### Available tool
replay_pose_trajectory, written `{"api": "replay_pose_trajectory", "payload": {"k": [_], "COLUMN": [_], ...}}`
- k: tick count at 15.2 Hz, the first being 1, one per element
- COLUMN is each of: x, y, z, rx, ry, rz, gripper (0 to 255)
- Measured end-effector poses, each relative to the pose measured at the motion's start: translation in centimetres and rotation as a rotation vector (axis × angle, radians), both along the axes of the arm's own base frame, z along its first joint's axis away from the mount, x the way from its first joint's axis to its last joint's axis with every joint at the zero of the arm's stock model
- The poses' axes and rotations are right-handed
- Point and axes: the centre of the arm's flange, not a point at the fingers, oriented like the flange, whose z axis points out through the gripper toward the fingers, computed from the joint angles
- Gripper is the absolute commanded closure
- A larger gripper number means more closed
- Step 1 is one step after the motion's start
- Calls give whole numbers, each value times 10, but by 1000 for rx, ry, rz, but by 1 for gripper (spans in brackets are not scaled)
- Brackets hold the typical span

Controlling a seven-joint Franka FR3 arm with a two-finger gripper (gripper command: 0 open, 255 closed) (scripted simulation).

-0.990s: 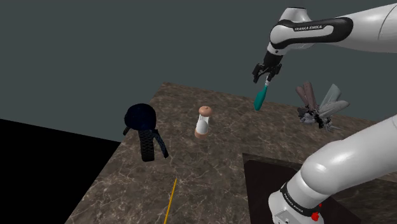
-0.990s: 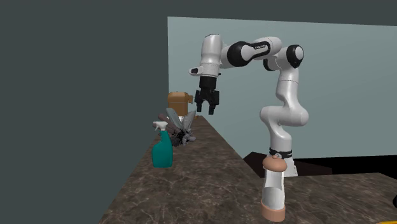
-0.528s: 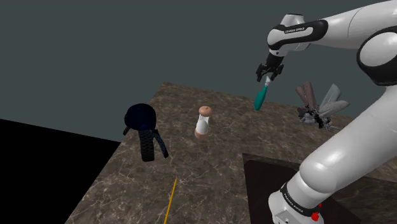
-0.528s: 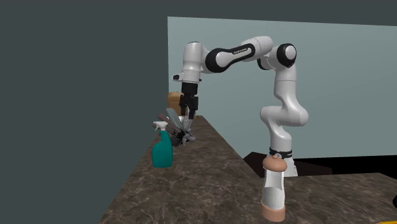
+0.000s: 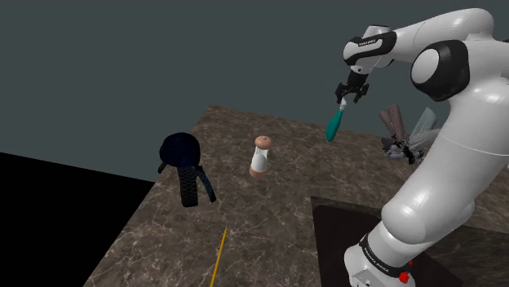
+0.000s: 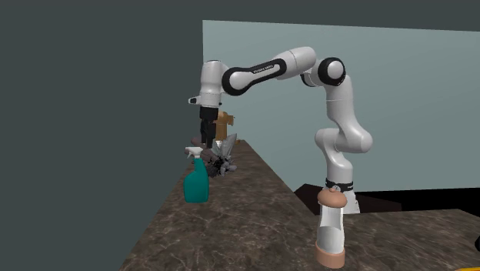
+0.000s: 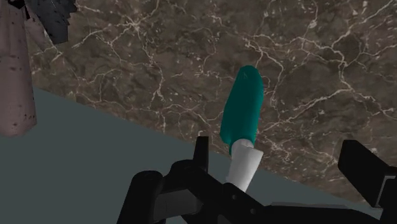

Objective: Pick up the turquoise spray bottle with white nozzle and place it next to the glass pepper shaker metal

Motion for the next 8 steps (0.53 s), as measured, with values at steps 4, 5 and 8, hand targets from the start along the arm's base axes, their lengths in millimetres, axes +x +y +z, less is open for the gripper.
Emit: {"api": "replay_pose_trajectory", "payload": {"k": [4,5,8], "x": [2,3,2], "y": [-13,-14,-15], "z": [-13,-19,-36], "rx": [-2,-2,-2], "ry": [3,3,3], "rz": [-11,-11,-12], "gripper": [0,0,0]}}
